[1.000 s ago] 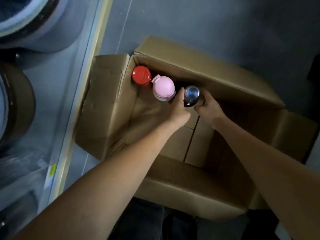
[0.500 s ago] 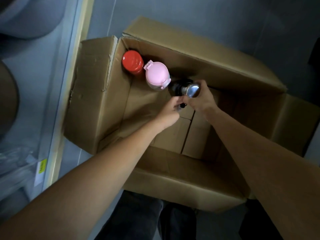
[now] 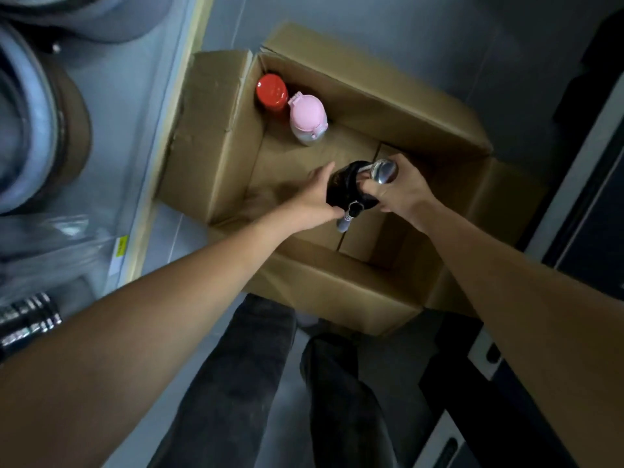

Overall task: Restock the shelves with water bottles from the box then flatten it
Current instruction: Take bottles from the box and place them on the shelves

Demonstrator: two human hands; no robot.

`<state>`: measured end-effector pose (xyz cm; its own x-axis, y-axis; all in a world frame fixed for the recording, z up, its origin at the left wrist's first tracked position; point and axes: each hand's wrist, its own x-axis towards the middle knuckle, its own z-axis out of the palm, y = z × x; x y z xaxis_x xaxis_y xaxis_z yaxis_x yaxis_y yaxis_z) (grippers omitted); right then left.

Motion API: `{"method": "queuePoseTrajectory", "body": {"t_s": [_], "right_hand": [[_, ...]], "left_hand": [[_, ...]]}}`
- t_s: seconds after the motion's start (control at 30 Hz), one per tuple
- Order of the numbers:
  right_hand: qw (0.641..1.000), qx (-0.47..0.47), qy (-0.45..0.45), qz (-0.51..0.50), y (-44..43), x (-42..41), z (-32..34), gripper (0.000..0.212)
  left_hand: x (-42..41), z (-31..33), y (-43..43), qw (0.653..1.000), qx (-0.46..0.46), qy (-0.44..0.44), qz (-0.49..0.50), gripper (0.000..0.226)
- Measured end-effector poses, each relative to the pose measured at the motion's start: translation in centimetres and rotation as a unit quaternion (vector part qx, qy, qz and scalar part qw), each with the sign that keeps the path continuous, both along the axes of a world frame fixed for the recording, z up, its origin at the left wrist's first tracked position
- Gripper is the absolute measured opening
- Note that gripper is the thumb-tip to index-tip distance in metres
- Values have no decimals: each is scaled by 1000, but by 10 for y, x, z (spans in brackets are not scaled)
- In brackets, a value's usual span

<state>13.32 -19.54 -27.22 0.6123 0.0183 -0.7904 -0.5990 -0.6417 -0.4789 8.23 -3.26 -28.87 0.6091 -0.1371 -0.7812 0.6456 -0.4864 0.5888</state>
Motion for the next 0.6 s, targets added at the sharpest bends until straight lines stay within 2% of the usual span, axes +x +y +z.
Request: {"method": "queuePoseTrajectory", "body": {"t_s": [0.1,0.27,0.4,0.43,0.53,0.57,0.6], "right_hand": [[1000,16,0,5,3,-12,57,57],[999,27,-11,28,9,-27,162,44],[993,45,-45,98,25,-39,256,15],[991,40,-47,120,32,-45,281,18],[978,50,-80,186,55,-61,350,65],[972,63,-94,207,64,-66,370,72],[968,71,-98,222,74,-71,390,70]], "left_hand": [[-15,56,-6,999,-24,2,-34,116],[-41,149,-8,996,19,-85,-21,114],[-72,236,0,985,72,-150,35,101],[-81,261,3,981,80,-166,58,96],[-104,330,20,970,101,-198,96,86],[-115,355,27,967,108,-206,107,84],[-125,374,34,964,115,-209,121,81]]}}
